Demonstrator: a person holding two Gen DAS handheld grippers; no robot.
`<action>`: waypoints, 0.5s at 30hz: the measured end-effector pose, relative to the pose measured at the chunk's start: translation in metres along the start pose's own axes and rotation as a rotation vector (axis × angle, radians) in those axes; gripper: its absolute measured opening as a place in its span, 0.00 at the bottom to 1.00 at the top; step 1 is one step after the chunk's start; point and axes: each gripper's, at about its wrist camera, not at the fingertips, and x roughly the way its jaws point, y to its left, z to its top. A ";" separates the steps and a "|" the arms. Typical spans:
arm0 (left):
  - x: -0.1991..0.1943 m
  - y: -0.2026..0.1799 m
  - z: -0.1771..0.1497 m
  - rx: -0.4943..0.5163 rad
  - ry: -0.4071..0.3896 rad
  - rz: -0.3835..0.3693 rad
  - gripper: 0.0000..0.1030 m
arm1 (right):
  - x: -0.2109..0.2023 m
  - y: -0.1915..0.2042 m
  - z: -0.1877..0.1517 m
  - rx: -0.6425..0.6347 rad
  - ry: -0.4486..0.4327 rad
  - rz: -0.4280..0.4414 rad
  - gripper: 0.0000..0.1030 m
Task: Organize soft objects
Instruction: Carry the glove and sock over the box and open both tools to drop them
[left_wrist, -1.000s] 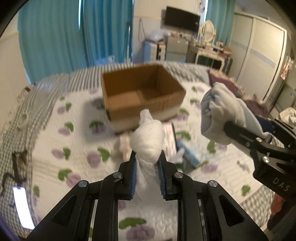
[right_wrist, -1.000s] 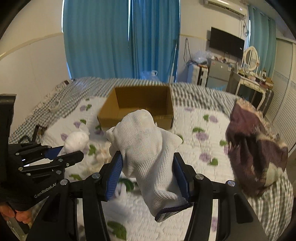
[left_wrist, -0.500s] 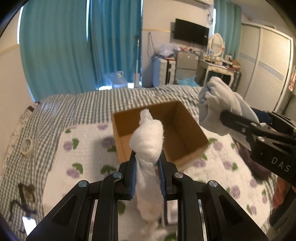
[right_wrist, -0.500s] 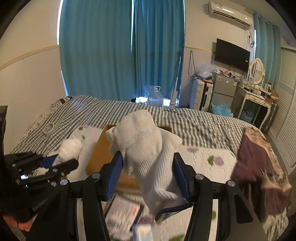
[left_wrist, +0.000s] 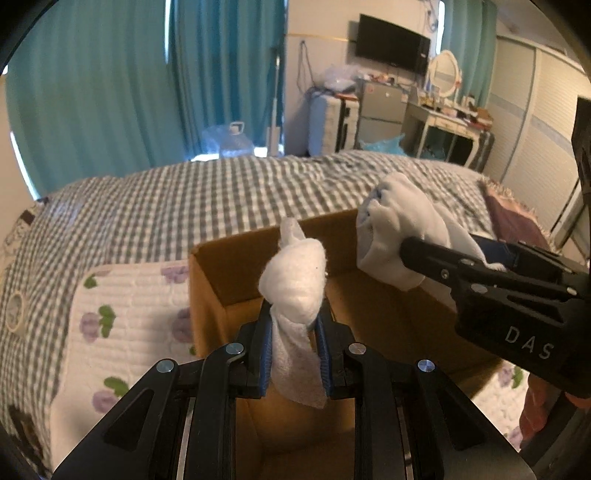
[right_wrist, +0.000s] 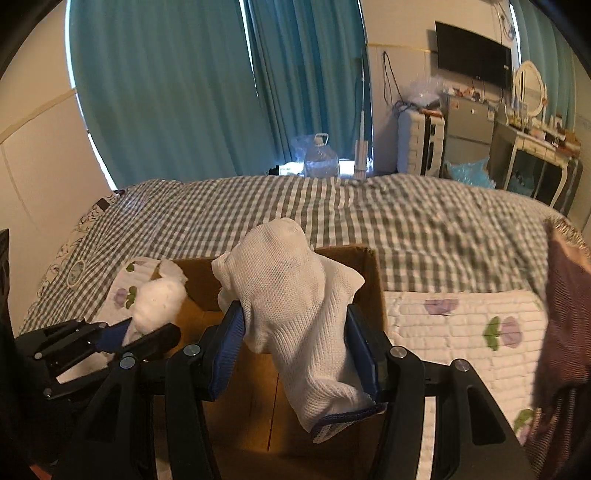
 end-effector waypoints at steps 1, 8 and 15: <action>0.003 0.000 -0.001 0.006 -0.001 0.005 0.21 | 0.003 -0.003 -0.001 0.010 0.000 0.007 0.55; 0.005 -0.002 -0.001 -0.036 0.033 -0.052 0.50 | -0.012 -0.010 0.002 0.025 -0.048 -0.012 0.79; -0.076 -0.013 0.013 0.017 -0.105 0.016 0.65 | -0.092 -0.009 0.016 0.023 -0.141 -0.070 0.84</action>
